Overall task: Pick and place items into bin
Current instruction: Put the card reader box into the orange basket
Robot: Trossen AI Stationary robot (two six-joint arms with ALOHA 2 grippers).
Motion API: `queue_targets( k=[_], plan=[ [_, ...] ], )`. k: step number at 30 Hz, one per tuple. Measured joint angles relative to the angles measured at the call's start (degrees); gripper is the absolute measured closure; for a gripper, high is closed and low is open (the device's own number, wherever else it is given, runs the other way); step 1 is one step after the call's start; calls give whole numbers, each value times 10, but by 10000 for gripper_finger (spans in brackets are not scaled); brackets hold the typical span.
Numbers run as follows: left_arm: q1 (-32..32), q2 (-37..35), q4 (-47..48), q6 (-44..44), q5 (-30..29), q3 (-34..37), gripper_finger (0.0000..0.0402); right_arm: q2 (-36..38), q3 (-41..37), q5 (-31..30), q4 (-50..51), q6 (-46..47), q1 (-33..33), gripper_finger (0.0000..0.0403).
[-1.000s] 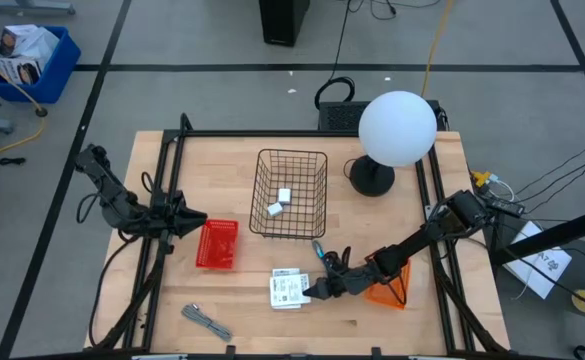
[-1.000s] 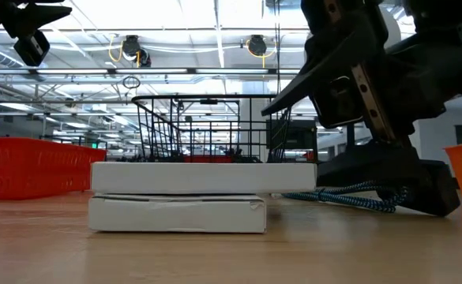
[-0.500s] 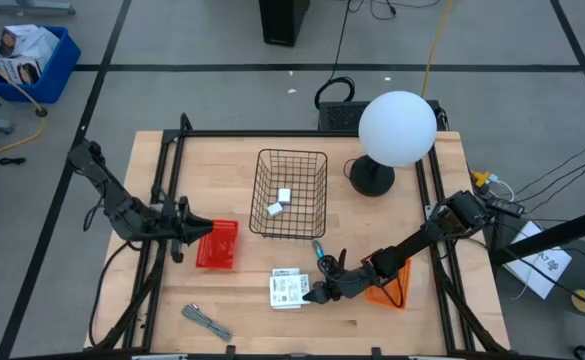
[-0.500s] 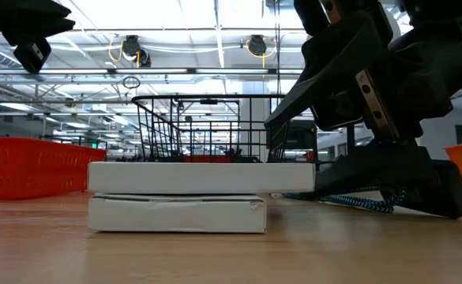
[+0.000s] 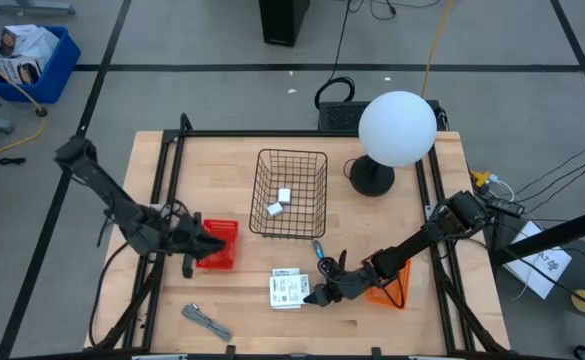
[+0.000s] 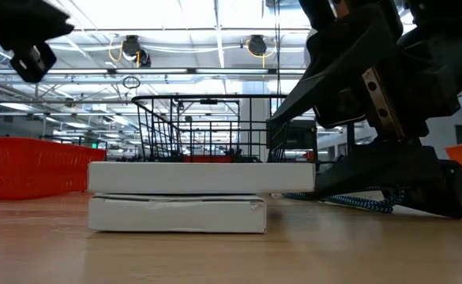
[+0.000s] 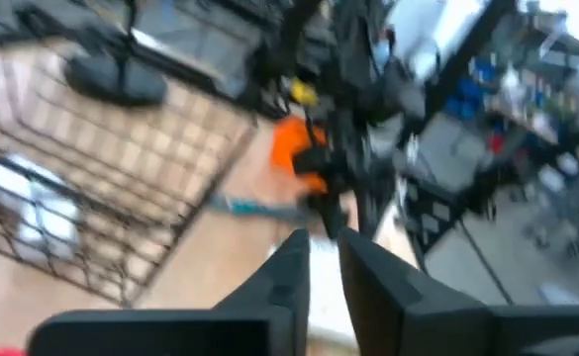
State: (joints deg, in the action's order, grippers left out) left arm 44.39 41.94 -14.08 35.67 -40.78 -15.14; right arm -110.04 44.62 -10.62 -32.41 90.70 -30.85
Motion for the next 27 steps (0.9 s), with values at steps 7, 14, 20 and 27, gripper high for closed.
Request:
queue_targets(
  k=[7,14,20,27],
  plan=[
    [-20,144,-49,93,63,0,395,0,0,-31,-18,0,-4,181],
    [-21,298,-130,110,114,-26,399,0,0,-42,-19,0,-4,181],
    [-20,404,-84,38,157,-141,400,0,0,-45,-21,-10,-4,181],
    [-38,507,82,49,177,-274,400,0,0,-45,-21,-9,-4,181]
  ],
)
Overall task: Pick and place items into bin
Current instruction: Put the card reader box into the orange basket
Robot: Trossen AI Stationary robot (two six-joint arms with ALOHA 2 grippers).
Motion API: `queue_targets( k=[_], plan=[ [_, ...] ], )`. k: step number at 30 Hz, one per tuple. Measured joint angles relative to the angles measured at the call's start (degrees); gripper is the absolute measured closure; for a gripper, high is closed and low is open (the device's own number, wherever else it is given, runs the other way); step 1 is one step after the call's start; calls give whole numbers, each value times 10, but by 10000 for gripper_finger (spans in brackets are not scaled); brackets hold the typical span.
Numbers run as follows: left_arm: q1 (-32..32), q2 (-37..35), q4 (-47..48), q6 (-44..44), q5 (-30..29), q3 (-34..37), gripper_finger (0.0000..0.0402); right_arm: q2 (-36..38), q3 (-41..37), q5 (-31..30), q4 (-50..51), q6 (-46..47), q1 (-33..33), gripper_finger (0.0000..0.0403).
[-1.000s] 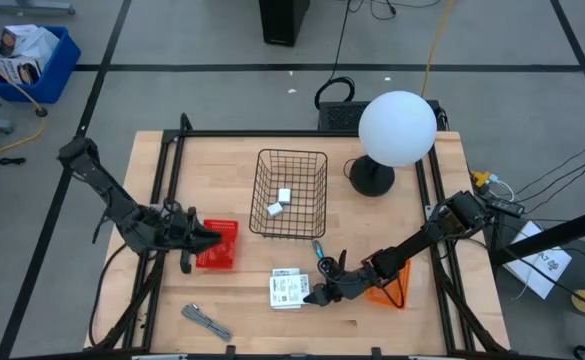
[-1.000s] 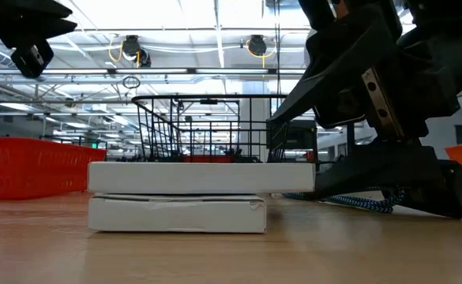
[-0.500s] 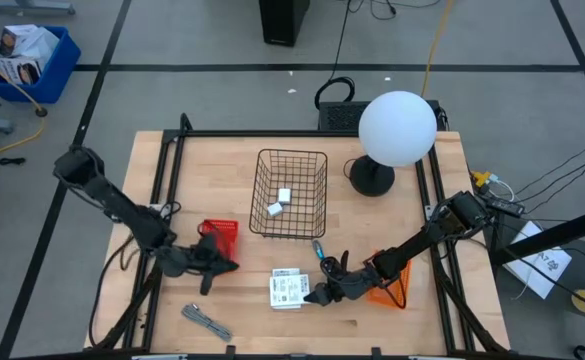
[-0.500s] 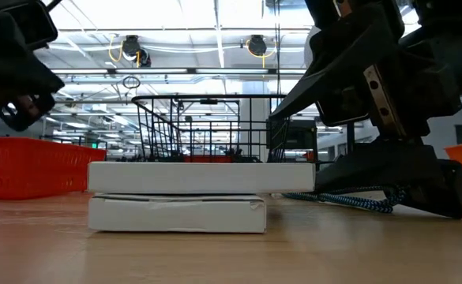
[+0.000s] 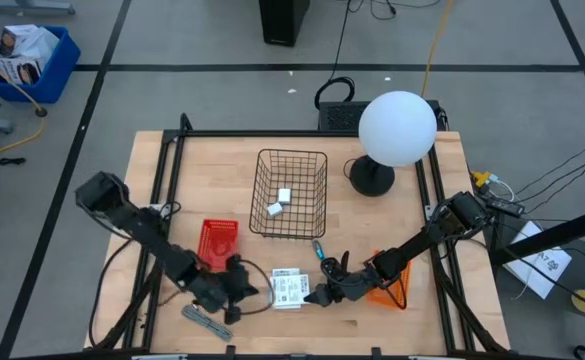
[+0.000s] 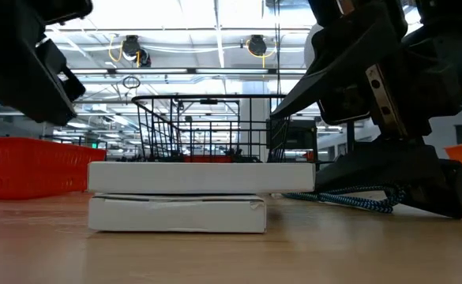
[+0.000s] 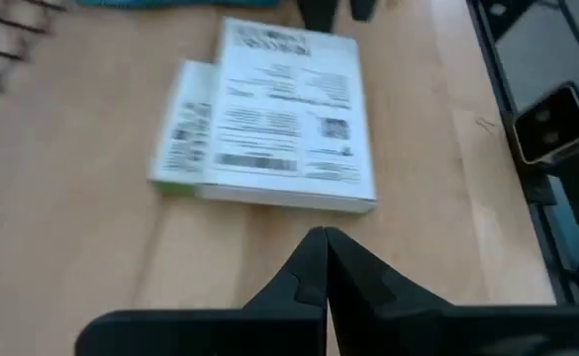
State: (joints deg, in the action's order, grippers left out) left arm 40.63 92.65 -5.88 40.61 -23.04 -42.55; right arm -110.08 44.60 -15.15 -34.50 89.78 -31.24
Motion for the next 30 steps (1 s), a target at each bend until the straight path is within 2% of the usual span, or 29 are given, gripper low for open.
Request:
queue_targets(
  k=[3,10,30],
  plan=[
    [-14,40,1,-3,42,-28,400,0,0,-1,-6,1,0,181],
    [-47,98,10,0,74,-67,400,0,0,-1,-8,10,0,181],
    [-60,102,-8,0,84,-68,401,0,5,-7,-31,10,3,181]
  ],
)
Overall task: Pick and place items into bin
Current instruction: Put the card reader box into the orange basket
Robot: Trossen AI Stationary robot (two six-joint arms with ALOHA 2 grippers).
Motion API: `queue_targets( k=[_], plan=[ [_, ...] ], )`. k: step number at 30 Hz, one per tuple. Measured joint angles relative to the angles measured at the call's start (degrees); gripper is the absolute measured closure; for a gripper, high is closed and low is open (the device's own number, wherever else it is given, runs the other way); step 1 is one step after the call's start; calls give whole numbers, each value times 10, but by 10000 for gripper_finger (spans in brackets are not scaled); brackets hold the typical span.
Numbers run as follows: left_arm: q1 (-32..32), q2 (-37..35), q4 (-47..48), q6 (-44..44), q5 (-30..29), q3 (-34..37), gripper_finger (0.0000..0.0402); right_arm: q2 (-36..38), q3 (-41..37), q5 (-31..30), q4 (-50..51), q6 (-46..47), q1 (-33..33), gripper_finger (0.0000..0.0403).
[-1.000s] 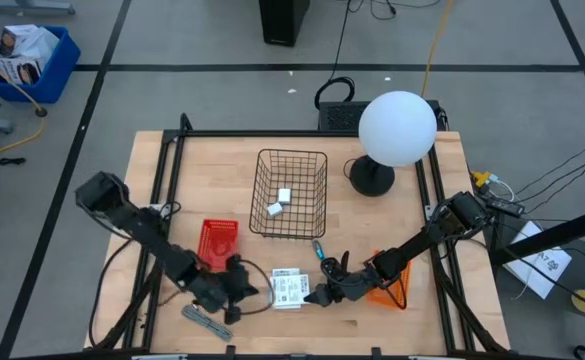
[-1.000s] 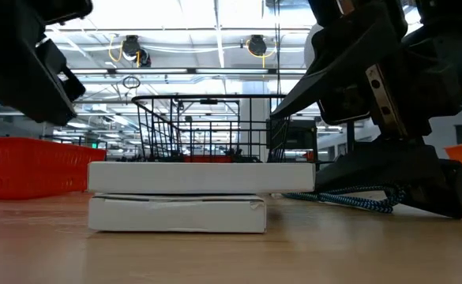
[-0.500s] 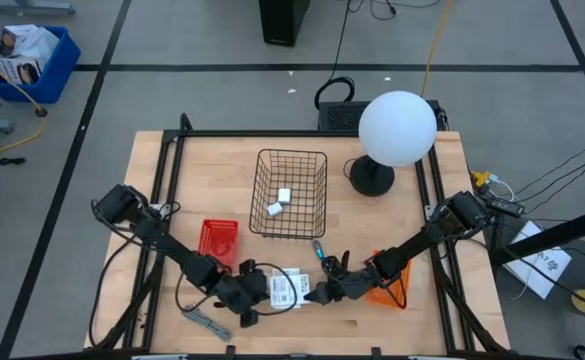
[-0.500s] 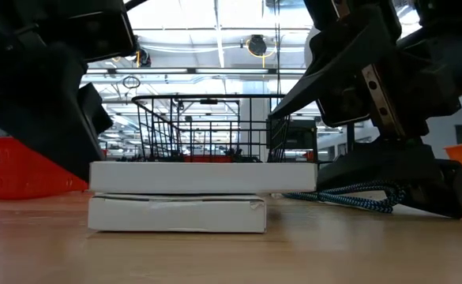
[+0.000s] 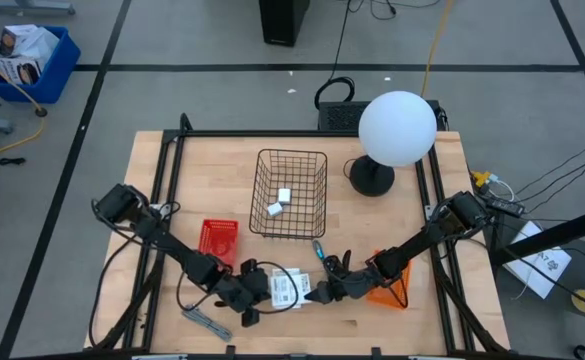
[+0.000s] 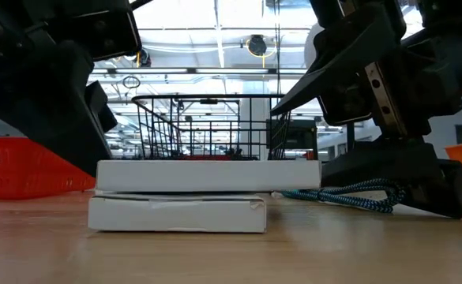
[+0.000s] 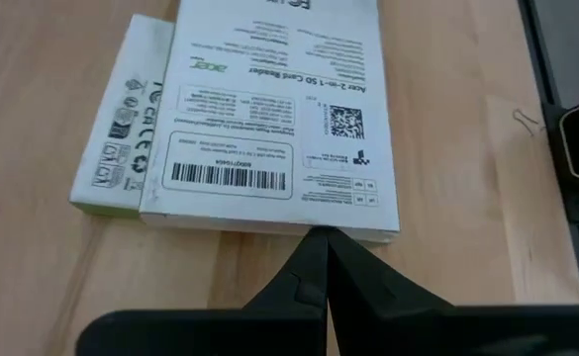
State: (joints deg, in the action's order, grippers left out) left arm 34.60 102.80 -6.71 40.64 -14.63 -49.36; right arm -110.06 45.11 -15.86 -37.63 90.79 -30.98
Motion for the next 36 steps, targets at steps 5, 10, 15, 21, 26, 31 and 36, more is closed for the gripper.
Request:
queue_targets(
  k=[5,10,15,21,26,31,36],
  plan=[
    [-3,0,9,12,-3,0,401,0,3,41,71,11,-3,181],
    [-3,0,18,19,-4,0,401,0,3,43,94,17,-7,181],
    [-3,0,19,17,-4,0,401,0,3,41,83,15,-4,181],
    [-5,0,17,17,-4,0,401,0,3,40,67,-2,12,181],
    [-6,12,-7,15,0,0,401,0,3,24,-1,-38,17,181],
    [-10,27,-24,17,10,0,401,0,3,23,23,-37,17,185],
    [-10,27,-30,12,11,0,401,0,3,23,28,-42,17,240]
  ],
)
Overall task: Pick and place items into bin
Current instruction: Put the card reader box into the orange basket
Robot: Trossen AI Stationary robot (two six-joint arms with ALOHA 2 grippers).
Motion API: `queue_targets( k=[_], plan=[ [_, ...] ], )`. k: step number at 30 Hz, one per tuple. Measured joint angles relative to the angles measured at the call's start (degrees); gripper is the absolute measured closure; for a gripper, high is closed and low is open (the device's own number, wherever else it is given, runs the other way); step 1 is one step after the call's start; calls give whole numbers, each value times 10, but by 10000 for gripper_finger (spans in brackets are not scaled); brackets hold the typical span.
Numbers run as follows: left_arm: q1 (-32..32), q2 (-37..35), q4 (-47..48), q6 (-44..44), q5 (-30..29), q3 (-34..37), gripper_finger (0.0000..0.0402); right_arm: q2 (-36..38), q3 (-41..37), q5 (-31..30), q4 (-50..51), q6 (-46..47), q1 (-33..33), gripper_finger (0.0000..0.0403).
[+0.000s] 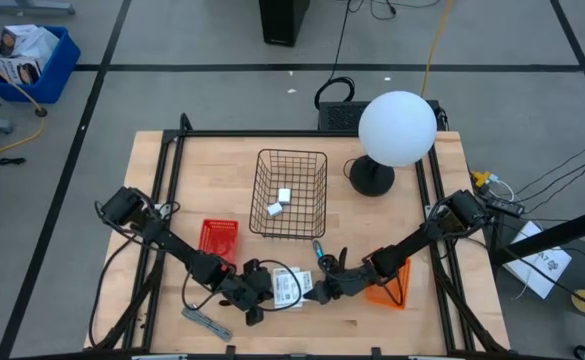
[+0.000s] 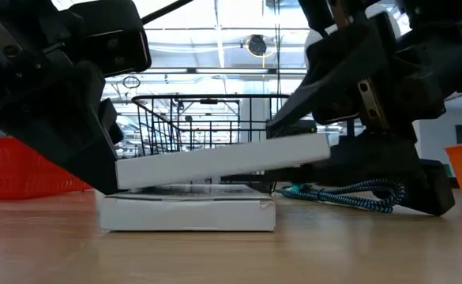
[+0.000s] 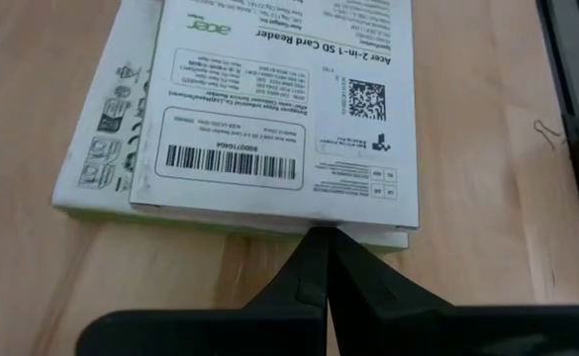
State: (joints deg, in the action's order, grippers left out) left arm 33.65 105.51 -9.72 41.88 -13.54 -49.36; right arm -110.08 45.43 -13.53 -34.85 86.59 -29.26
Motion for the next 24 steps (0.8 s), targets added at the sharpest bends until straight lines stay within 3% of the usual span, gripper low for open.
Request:
queue_targets(
  k=[6,15,24],
  plan=[
    [0,0,-5,-7,-2,0,399,0,0,1,-37,-44,-1,366],
    [2,-2,-36,-17,-20,1,376,12,-2,-23,-73,-117,-31,367],
    [2,-3,-101,-70,-30,0,394,113,-2,-97,36,-208,-90,367]
  ],
)
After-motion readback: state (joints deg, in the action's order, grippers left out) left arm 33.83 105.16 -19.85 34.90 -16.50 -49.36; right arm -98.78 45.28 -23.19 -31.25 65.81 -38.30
